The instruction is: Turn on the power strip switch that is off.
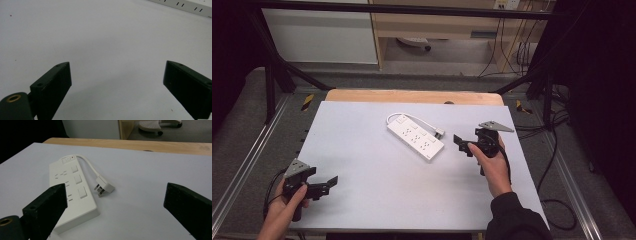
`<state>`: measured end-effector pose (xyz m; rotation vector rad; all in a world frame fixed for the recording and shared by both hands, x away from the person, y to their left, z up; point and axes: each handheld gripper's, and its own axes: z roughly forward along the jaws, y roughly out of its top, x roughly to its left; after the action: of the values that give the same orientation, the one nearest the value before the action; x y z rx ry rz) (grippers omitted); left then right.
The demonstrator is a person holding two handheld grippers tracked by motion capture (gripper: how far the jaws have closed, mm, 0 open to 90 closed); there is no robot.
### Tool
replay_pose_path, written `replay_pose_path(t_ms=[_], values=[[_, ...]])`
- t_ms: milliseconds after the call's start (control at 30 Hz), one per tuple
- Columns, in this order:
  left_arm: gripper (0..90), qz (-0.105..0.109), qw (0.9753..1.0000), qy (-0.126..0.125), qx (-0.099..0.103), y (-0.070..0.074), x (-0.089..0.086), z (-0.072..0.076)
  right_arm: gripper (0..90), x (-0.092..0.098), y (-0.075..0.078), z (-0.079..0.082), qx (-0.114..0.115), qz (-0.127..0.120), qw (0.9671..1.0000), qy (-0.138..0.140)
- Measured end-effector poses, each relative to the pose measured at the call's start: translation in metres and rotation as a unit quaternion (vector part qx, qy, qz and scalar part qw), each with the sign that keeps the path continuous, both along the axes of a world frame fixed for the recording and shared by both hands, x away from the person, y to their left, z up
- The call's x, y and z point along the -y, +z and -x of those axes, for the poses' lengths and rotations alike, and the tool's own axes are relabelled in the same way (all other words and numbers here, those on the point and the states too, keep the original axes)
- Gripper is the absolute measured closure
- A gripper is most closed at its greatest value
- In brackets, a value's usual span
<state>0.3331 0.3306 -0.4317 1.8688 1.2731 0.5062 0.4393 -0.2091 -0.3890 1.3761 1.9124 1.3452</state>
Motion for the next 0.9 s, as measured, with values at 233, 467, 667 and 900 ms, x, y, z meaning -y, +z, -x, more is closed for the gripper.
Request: replay_pose_path(t_ms=[233, 467, 667, 900], values=[[8.1, 0.001, 1.0, 0.0, 0.0, 0.0, 0.0, 0.0, 5.6, 0.014, -0.004, 0.014, 0.01, -0.001, 0.9999, -0.012], [8.1, 0.003, 1.0, 0.0, -0.001, 0.0, 0.0, 0.0, 5.6, 0.028, -0.009, 0.028, 0.018, -0.001, 0.9996, -0.021], [8.1, 0.002, 1.0, -0.001, -0.001, 0.0, 0.0, 0.0, 5.4, 0.04, -0.016, 0.04, 0.019, -0.011, 0.9993, -0.03], [8.1, 0.004, 1.0, 0.0, -0.001, 0.0, 0.0, 0.0, 5.4, 0.05, -0.026, 0.054, 0.015, -0.003, 0.9992, -0.036]])
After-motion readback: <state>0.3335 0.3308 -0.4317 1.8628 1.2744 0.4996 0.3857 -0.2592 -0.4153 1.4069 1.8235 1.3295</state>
